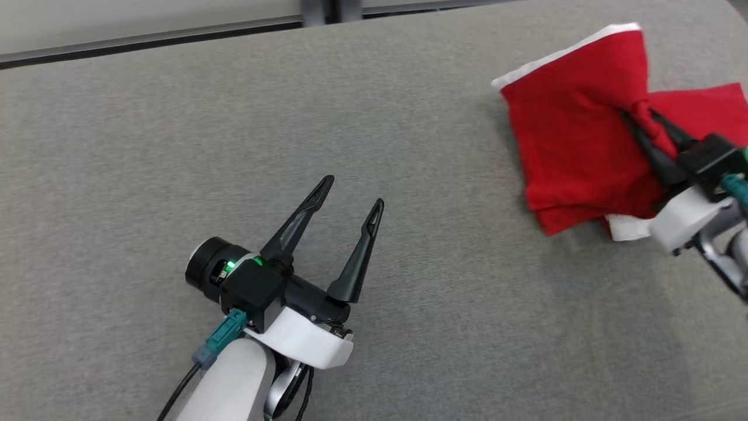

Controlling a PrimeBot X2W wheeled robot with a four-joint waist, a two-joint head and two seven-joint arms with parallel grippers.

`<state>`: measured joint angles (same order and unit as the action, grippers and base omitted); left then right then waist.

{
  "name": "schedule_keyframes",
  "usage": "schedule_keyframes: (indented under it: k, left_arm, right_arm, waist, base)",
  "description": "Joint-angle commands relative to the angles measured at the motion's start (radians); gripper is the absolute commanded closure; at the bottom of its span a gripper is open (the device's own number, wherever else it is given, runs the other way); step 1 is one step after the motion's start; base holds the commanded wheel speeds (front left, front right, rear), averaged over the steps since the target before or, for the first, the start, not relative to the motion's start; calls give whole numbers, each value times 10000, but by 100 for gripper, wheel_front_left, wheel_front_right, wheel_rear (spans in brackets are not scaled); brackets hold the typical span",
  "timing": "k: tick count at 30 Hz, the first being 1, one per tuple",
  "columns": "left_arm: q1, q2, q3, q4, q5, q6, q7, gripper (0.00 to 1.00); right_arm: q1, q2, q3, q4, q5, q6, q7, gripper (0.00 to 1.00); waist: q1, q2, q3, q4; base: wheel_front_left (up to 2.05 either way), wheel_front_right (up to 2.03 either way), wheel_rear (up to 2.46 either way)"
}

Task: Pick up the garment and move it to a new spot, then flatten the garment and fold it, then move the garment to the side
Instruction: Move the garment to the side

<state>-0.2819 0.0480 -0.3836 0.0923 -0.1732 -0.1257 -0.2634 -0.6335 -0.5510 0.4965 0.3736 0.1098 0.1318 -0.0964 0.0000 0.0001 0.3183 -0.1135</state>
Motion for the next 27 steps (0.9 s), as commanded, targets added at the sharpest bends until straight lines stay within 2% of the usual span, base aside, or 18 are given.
schedule_keyframes:
  k: [1, 6, 9, 14, 24, 25, 26, 27]
  left_arm:
    - [-232, 51, -19, -56, -42, -48, -12, 0]
    - [-815, 317, -405, -205, -31, -45, -10, 0]
    - [-1194, 517, -617, -302, -97, -48, -11, 0]
    - [-1674, 902, -742, -312, -221, -50, -11, 0]
    - [-1976, 1055, -565, -412, -331, -51, -2, 0]
    - [-1987, 1031, -583, -413, -333, -51, -2, 0]
    - [-1989, 1018, -584, -405, -334, -50, -2, 0]
    - [-1994, 999, -570, -401, -342, -51, -2, 0]
  right_arm:
    - [-199, -288, 98, -102, 200, -22, 27, 100]
    - [-687, -1631, 534, -105, 985, -22, 87, 100]
    - [-991, -2055, 652, 182, 1334, -22, 31, 100]
    - [-1638, -2203, 584, 1092, 1557, -22, -53, 100]
    - [-2237, -1956, 93, 2741, 1267, -23, 71, 100]
    - [-2262, -1928, 5, 2900, 1218, -24, 13, 61]
    - [-2295, -1885, -127, 3079, 1135, -24, -27, 0]
    - [-2303, -1810, -233, 3257, 1091, -24, -23, 0]
  waist:
    - [0, -1, 620, -920]
    - [0, -1, 1366, -1468]
    - [0, -1, 1815, -1567]
    - [0, -1, 2563, -1433]
    - [0, -1, 3092, -857]
    - [0, -1, 3086, -789]
    - [0, -1, 3071, -740]
    - [0, -1, 3039, -698]
  base:
    - [0, 0, 0]
    - [0, 0, 0]
    - [0, 0, 0]
    - [0, 0, 0]
    - [0, 0, 0]
    - [0, 0, 0]
    - [0, 0, 0]
    - [0, 0, 0]
